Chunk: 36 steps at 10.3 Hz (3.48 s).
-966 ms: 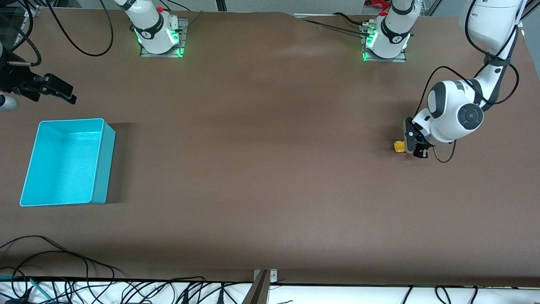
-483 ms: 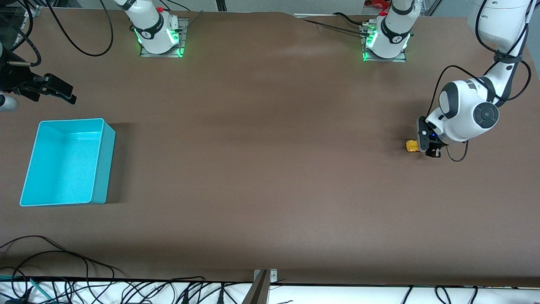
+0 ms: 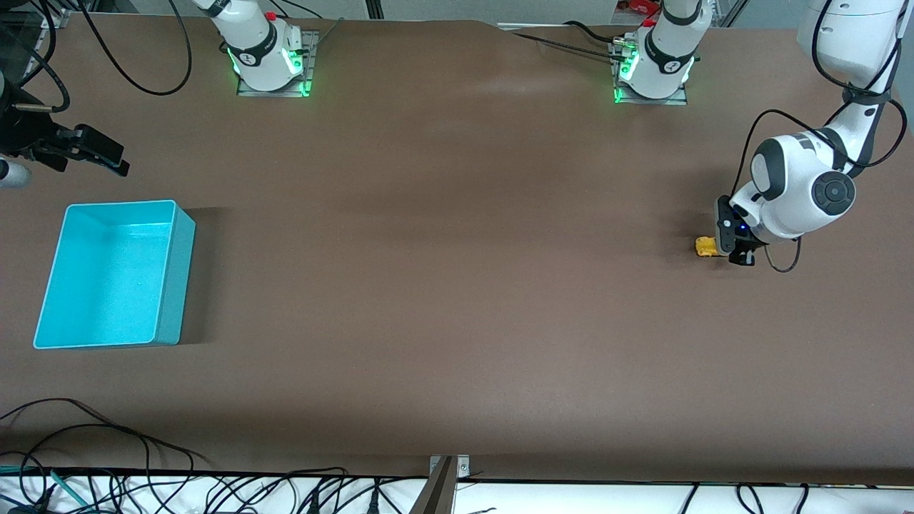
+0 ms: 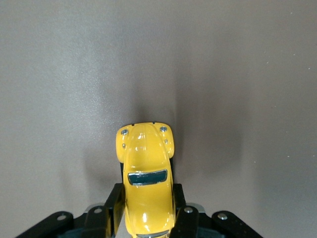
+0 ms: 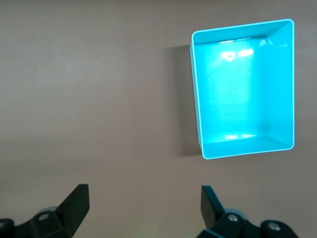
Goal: Wind up and store yellow beetle car
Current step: 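Pull the car backward along the table with the left gripper, then release, then raise and withdraw the left gripper as the car rolls toward the box, then reach the right gripper to the car while the left gripper returns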
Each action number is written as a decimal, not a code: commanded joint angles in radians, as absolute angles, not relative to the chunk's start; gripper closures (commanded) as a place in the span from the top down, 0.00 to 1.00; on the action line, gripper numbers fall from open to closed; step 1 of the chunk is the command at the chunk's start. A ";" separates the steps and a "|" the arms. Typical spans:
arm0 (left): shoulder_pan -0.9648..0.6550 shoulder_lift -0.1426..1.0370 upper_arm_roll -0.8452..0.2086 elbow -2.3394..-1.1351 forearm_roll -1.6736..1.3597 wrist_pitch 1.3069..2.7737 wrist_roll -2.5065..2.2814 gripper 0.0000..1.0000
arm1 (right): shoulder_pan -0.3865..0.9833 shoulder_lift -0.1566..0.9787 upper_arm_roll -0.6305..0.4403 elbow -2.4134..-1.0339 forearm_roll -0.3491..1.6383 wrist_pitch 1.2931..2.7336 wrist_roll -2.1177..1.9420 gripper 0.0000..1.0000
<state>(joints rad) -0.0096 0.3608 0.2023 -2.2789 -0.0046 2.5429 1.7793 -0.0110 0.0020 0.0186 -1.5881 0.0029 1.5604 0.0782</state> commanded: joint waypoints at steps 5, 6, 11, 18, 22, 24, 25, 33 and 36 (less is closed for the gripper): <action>-0.021 0.373 0.196 -2.227 -0.086 2.510 1.805 1.00 | -0.014 0.002 0.018 -1.575 0.011 1.551 0.084 1.00; -0.021 0.373 0.196 -2.227 -0.086 2.510 1.805 1.00 | -0.012 0.002 0.018 -1.575 0.011 1.551 0.084 1.00; -0.021 0.338 0.196 -2.236 -0.086 2.510 1.802 1.00 | -0.012 0.002 0.018 -1.575 0.011 1.551 0.084 1.00; -0.028 0.213 0.196 -2.249 -0.084 2.485 1.805 1.00 | -0.012 0.002 0.018 -1.575 0.011 1.551 0.087 1.00; -0.037 0.123 0.196 -2.246 -0.083 2.415 1.804 1.00 | -0.014 0.002 0.018 -1.577 0.011 1.545 0.087 1.00; -0.047 0.071 0.196 -2.235 -0.083 2.369 1.805 1.00 | -0.014 0.003 0.017 -1.581 0.011 1.539 0.087 1.00; -0.058 0.040 0.195 -2.232 -0.083 2.343 1.804 1.00 | -0.015 0.005 0.014 -1.586 0.009 1.520 0.087 1.00; -0.064 -0.026 0.187 -1.912 -0.069 1.891 1.579 1.00 | 0.095 0.185 0.008 -1.661 0.015 1.623 0.781 1.00; -0.064 -0.032 0.152 -1.743 0.018 1.684 1.348 1.00 | 0.193 0.288 0.008 -1.664 0.026 1.745 1.135 1.00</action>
